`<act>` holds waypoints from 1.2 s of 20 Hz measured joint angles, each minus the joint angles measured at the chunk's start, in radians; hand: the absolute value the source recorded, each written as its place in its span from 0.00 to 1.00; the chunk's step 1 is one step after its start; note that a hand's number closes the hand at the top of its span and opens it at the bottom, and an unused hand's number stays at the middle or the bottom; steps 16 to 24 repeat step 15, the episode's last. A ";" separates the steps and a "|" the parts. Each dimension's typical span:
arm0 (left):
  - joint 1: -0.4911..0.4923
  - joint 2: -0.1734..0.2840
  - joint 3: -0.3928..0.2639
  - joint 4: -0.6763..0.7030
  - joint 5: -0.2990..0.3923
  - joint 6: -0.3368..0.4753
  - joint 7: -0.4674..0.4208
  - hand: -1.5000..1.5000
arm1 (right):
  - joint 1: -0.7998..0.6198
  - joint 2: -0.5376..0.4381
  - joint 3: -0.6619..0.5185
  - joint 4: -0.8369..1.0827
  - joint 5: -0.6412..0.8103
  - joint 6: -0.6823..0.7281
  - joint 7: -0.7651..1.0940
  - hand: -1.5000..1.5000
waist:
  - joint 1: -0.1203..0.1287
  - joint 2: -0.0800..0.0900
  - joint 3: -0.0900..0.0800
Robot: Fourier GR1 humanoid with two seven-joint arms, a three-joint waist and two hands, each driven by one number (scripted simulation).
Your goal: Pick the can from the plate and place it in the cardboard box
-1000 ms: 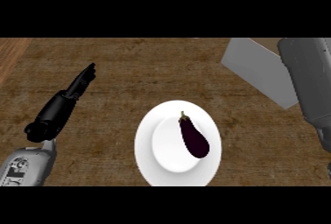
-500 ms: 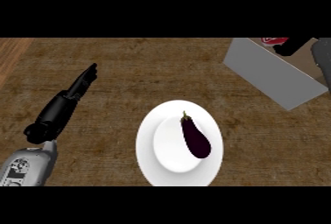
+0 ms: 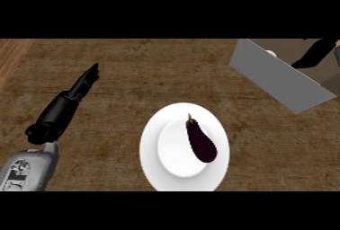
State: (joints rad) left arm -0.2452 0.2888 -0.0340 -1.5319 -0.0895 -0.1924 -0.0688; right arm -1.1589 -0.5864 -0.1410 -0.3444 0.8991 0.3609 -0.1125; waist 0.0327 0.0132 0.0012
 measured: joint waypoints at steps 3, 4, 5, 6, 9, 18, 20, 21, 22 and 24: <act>0.001 -0.002 0.000 0.003 -0.004 0.001 -0.006 0.50 | -0.001 0.002 -0.084 -0.009 -0.081 -0.052 -0.073 0.00 | -0.003 0.000 0.001; 0.002 -0.003 -0.001 0.005 -0.005 0.002 -0.009 0.50 | -0.008 0.008 -0.132 -0.010 -0.128 -0.067 -0.085 0.00 | -0.004 0.000 0.002; 0.006 -0.002 0.001 0.003 -0.003 0.000 -0.008 0.50 | -0.015 0.010 -0.185 -0.008 -0.178 -0.080 -0.089 0.00 | -0.003 -0.002 0.002; 0.012 -0.001 0.002 -0.002 -0.001 -0.002 -0.009 0.50 | -0.017 0.015 -0.235 -0.005 -0.225 -0.096 -0.092 0.00 | -0.003 -0.003 0.003; 0.011 -0.010 -0.001 -0.004 -0.006 0.007 -0.004 0.50 | -0.017 0.017 -0.378 0.017 -0.359 -0.130 -0.089 0.00 | -0.009 -0.002 0.003; 0.003 -0.020 -0.010 -0.019 -0.012 0.007 0.011 0.50 | 0.008 -0.043 -0.545 0.071 -0.507 -0.177 -0.076 0.00 | 0.003 0.004 0.002; 0.003 -0.020 -0.010 -0.019 -0.012 0.007 0.011 0.50 | 0.008 -0.043 -0.545 0.071 -0.507 -0.177 -0.076 0.00 | 0.003 0.004 0.002; 0.003 -0.020 -0.010 -0.019 -0.012 0.007 0.011 0.50 | 0.008 -0.043 -0.545 0.071 -0.507 -0.177 -0.076 0.00 | 0.003 0.004 0.002; 0.003 -0.020 -0.010 -0.019 -0.012 0.007 0.011 0.50 | 0.008 -0.043 -0.545 0.071 -0.507 -0.177 -0.076 0.00 | 0.003 0.004 0.002; 0.003 -0.020 -0.010 -0.019 -0.012 0.007 0.011 0.50 | 0.008 -0.043 -0.545 0.071 -0.507 -0.177 -0.076 0.00 | 0.003 0.004 0.002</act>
